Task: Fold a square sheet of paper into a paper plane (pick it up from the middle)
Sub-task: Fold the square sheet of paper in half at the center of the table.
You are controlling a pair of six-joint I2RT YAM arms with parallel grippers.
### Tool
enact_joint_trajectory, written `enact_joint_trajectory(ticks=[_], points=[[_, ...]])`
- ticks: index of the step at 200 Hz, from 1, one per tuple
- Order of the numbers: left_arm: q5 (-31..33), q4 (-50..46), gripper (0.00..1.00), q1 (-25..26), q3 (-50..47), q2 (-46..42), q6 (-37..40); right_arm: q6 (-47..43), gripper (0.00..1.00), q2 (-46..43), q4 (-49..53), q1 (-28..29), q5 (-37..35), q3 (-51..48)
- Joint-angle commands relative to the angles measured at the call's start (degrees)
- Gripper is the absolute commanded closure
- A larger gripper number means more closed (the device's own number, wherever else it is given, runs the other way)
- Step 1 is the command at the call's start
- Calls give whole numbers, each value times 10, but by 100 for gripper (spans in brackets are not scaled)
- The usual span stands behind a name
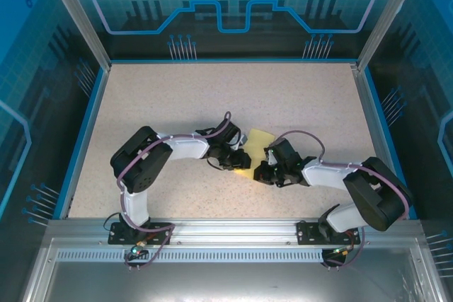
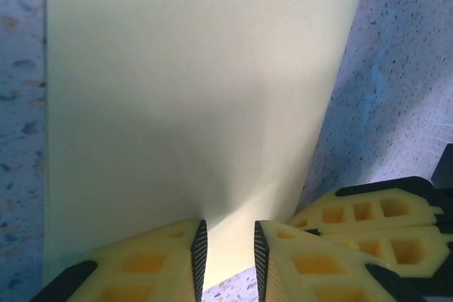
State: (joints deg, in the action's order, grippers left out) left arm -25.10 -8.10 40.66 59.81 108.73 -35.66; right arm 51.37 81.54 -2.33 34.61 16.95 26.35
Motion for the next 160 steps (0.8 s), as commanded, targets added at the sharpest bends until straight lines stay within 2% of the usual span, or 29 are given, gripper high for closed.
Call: enact_joint_trajectory(ticks=[1,42,87,160], points=[[8,-34,72,-4,21,-7,18,-16,95,4,35,7,-4,-9],[29,-76,68,-8,37,-41,36,-24,96,6,34,0,0,-16],[102,-157,58,-18,34,-78,64,-38,96,10,36,-12,11,-16],[89,-102,53,-19,13,-50,37,-40,96,24,16,-18,23,-19]])
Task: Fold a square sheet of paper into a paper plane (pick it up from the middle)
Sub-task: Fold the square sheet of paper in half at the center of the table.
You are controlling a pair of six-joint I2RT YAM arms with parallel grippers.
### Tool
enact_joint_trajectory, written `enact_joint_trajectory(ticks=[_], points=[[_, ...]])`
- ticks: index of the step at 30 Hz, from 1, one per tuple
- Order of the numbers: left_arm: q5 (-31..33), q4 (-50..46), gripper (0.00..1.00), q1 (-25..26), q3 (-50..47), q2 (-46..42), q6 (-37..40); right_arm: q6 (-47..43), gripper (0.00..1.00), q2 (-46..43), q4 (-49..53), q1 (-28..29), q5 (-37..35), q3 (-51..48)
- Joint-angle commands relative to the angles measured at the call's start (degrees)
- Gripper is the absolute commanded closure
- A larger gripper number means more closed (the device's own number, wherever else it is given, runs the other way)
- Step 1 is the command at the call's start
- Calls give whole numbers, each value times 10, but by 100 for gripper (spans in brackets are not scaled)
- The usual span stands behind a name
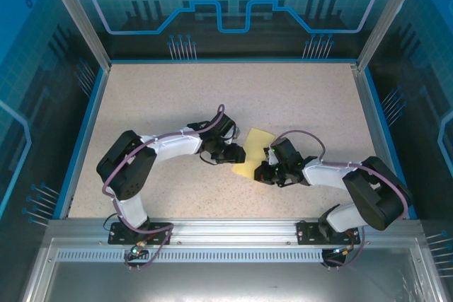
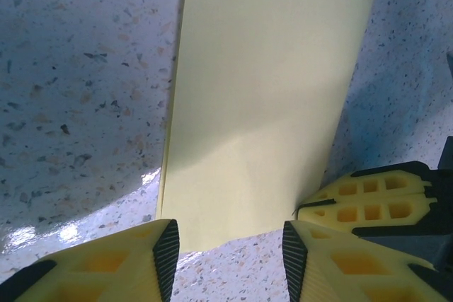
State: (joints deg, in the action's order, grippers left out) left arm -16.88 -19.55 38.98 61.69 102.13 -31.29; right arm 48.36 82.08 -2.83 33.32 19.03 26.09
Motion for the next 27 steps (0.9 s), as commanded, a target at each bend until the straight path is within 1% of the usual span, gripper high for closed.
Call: enact_joint_trajectory(ticks=[1,6,13,20,24,27], points=[[6,12,53,-3,-5,17,-7,-10,96,18,21,-5,3,-17],[-1,25,52,-2,3,36,-13,-9,96,25,12,-6,5,-14],[6,23,49,-1,2,46,-12,-11,97,31,6,-8,8,-14],[44,-7,47,1,12,48,6,-14,97,33,5,-10,9,-14],[28,3,47,4,14,52,-1,-15,97,36,1,-12,10,-14],[27,-2,47,8,19,55,-3,-14,97,38,-1,-12,11,-14]])
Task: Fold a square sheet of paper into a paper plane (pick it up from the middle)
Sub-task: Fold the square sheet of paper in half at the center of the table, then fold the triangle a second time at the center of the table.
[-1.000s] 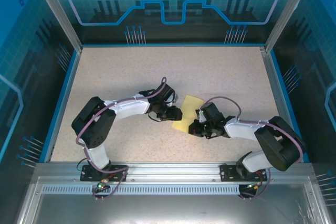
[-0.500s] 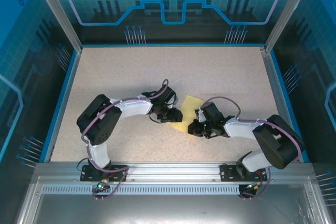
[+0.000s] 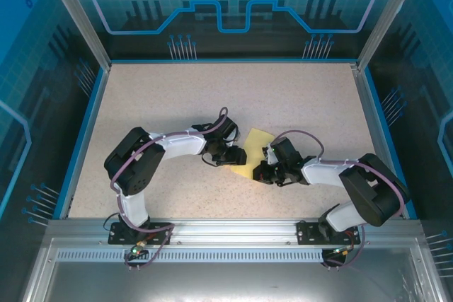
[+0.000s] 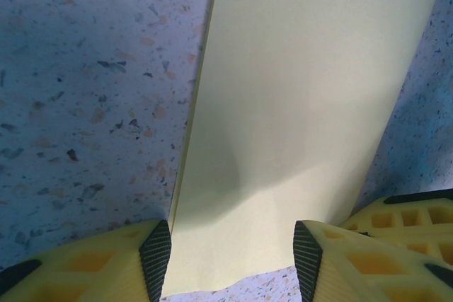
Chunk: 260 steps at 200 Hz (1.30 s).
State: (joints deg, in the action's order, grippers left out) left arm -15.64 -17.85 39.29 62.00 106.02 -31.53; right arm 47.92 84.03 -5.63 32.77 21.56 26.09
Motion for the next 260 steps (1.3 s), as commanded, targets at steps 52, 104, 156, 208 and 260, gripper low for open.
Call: enact_joint_trajectory(ticks=[52,104,156,208,260], points=[[-17,-6,47,5,20,-10,-14,-10,97,27,13,-10,-10,-17],[-23,-14,47,5,23,-28,-13,-15,97,38,9,-11,-2,-14],[42,-71,47,4,47,-18,23,-19,97,39,11,-15,3,-14],[48,-71,48,6,86,27,37,-21,98,37,12,-17,6,-15],[85,-99,48,13,105,49,45,-21,98,33,13,-18,6,-16]])
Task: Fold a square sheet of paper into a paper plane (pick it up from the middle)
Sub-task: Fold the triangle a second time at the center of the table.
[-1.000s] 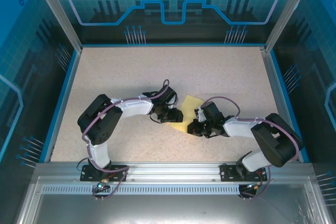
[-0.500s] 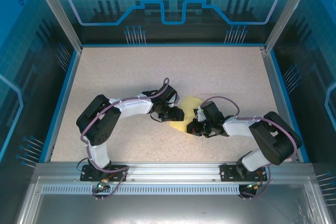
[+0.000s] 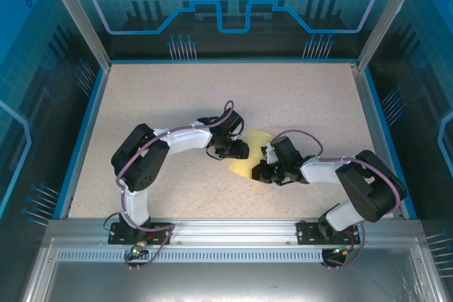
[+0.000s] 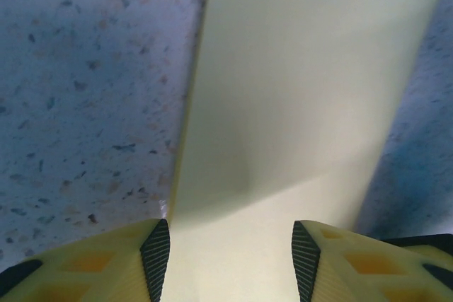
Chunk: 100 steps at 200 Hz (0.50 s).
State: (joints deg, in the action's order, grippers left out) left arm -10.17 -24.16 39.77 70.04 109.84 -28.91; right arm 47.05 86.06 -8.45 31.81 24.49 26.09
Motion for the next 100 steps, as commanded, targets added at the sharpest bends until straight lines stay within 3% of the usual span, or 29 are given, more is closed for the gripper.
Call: enact_joint_trajectory(ticks=[1,100], points=[[32,-36,48,8,24,11,19,-12,98,13,41,-8,-23,-16],[-13,-16,49,18,18,-1,8,-13,98,10,40,-10,-23,-19]])
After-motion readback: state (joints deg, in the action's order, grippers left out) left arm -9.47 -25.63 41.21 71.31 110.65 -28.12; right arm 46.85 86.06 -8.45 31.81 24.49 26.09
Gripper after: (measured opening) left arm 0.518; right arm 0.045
